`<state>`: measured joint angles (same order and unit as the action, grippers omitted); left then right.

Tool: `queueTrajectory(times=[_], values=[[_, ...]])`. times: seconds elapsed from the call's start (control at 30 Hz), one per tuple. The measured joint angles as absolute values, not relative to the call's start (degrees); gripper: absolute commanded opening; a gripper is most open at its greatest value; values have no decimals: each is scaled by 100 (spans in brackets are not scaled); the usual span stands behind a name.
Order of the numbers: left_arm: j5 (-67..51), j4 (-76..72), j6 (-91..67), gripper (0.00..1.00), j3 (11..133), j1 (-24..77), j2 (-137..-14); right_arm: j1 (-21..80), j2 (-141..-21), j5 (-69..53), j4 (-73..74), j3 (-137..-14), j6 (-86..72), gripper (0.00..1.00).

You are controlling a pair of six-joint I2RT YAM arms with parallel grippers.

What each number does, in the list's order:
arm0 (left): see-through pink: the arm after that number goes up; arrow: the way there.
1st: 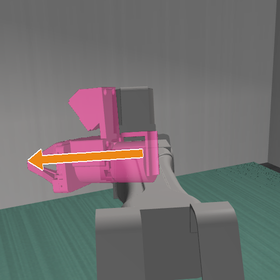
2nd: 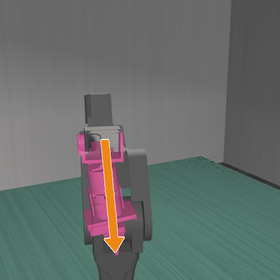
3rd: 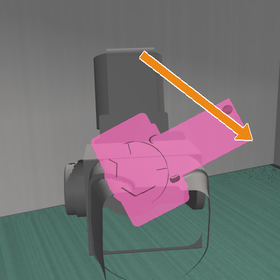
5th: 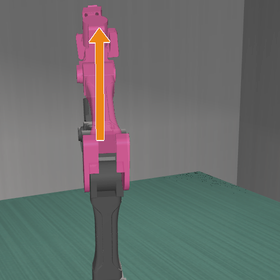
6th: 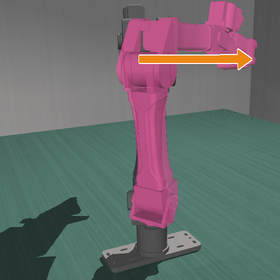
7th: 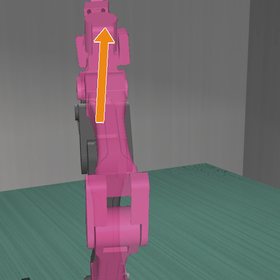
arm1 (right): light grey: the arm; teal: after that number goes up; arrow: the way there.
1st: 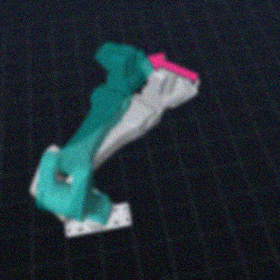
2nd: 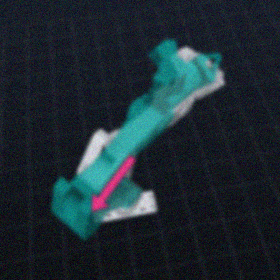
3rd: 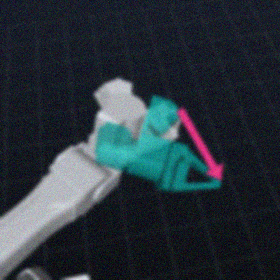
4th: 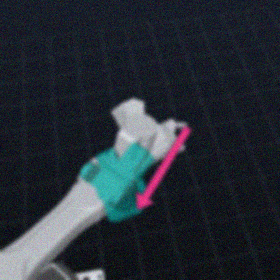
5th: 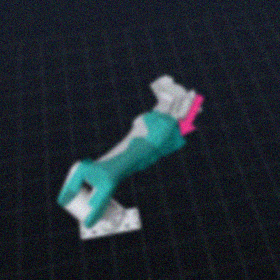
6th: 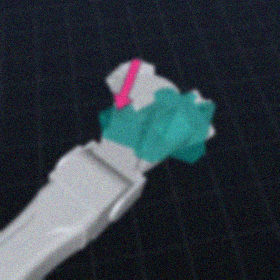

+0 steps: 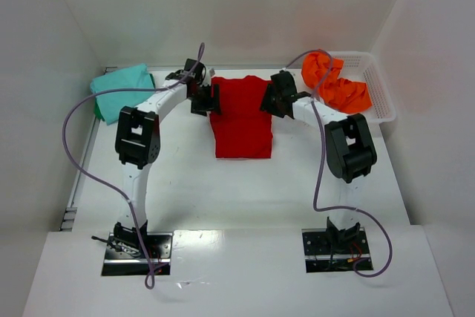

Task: Fold and stack the t-shirts
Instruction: Fold the folded rectangular tshirt in 1/3 of the way

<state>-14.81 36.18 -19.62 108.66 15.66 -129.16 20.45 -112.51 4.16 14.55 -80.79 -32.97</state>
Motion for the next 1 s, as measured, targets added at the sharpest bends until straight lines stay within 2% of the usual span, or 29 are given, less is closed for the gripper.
queueTrajectory(times=[0.07,0.17,0.27,0.33,0.4,0.43,0.53,0.57,0.7,0.8,0.87,0.97,1.0], values=[[-1398,3612,-1968,80,10958,1509,-12877,2014,-11216,416,1247,-8079,-3227,68],[-1328,3599,-1955,86,11128,1452,-12661,1986,-11072,403,1059,-8079,-3127,69],[-1299,3494,-1968,90,10956,1426,-12060,1986,-10715,316,1000,-8003,-3039,60],[-1328,3304,-2001,90,10532,1463,-11419,1986,-10331,215,882,-7773,-3000,45],[-1446,3050,-2126,83,9874,1535,-10683,1986,-9904,89,764,-7406,-3017,37],[-1535,2956,-2200,70,9546,1597,-10342,1986,-9699,27,727,-7212,-3020,28],[-1785,2541,-2475,48,8558,1863,-9640,1986,-9332,-152,670,-6689,-3041,22],[-1850,2458,-2569,38,8197,1973,-9496,1988,-9268,-209,655,-6517,-3055,22],[-1988,2176,-2906,33,6855,2349,-9389,2016,-9105,-355,694,-5688,-3122,22],[-1959,2228,-3144,36,6130,2462,-9411,2043,-9030,-408,768,-5205,-3212,25],[-1903,2241,-3218,52,5990,2488,-9445,2049,-9015,-425,792,-5037,-3251,30],[-1763,2139,-3334,66,5981,2493,-9467,2075,-8995,-440,819,-4945,-3326,39],[-1730,2102,-3343,71,5981,2502,-9467,2084,-8976,-454,825,-4934,-3339,47]])
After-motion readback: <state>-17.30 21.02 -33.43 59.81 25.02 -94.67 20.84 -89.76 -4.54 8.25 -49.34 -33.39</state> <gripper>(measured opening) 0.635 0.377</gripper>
